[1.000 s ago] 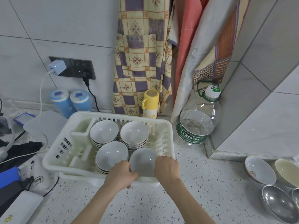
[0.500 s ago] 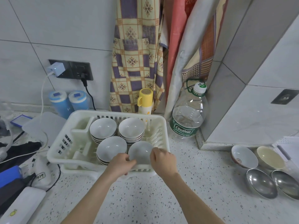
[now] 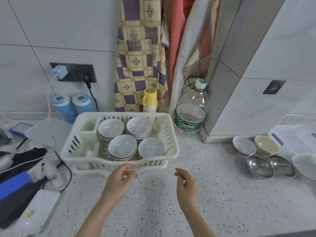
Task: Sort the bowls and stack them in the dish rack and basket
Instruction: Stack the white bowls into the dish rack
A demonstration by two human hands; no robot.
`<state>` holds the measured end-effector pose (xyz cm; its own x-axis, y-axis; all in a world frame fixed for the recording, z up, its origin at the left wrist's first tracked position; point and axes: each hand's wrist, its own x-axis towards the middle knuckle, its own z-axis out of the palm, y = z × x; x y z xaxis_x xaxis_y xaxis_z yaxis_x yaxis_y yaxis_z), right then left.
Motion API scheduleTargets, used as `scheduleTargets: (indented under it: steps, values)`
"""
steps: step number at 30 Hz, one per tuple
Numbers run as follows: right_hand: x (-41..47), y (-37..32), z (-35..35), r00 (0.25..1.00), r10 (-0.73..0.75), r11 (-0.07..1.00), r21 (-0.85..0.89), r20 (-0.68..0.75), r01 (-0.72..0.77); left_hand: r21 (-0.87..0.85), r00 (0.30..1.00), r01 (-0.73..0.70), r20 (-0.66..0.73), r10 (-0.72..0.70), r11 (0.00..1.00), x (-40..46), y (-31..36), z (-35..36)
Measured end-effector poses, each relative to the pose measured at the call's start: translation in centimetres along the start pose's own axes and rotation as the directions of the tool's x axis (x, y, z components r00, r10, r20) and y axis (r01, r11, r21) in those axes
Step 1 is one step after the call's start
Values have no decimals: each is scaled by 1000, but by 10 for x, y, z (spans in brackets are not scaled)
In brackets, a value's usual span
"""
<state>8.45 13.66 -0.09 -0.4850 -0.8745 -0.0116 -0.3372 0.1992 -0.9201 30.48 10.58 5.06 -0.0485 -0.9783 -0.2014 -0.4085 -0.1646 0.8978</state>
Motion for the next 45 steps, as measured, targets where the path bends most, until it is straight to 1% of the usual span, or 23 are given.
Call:
scheduleTargets:
  steps: [2,5,9,14,19,22,24,26,28,30,33,35,39,45]
  values:
    - [-11,6,-4,996,84,995,52,-24,-83,-41,999,15,43,-13,999,-16,-7,2]
    - [-23,10,-13,988,151,983,113,-43,-146,-59,995,33,97,-27,998,-27,-11,12]
    - [-29,17,-39,981,182,970,175,-67,-168,-43,980,34,196,-25,998,-31,-5,40]
    - [-18,25,-76,956,237,950,249,-172,-190,-3,940,35,338,-32,999,-32,6,84]
    - [11,44,-123,919,307,908,367,-246,-205,35,907,39,418,-50,999,-20,22,144]
    - [40,62,-160,886,364,873,438,-289,-216,27,890,63,450,-69,998,-6,40,191]
    - [66,76,-191,855,417,833,506,-309,-224,-4,897,94,435,-82,996,6,57,225]
    - [93,91,-223,813,483,781,580,-325,-233,-58,920,133,379,-102,989,20,77,261]
    - [117,106,-255,766,549,725,646,-335,-237,-120,936,199,318,-152,973,36,96,298]
    - [136,123,-288,717,599,694,677,-357,-243,-158,935,264,284,-212,951,51,112,336]
    - [161,150,-332,658,658,672,681,-367,-292,-137,925,325,251,-285,936,75,127,385]
    - [177,166,-356,615,716,628,688,-329,-363,-112,912,369,235,-336,923,90,132,411]
    - [207,189,-391,556,799,535,692,-229,-485,-103,873,464,219,-435,880,114,136,448]
    - [248,210,-423,496,850,467,692,-180,-549,-120,876,473,168,-452,873,143,144,473]
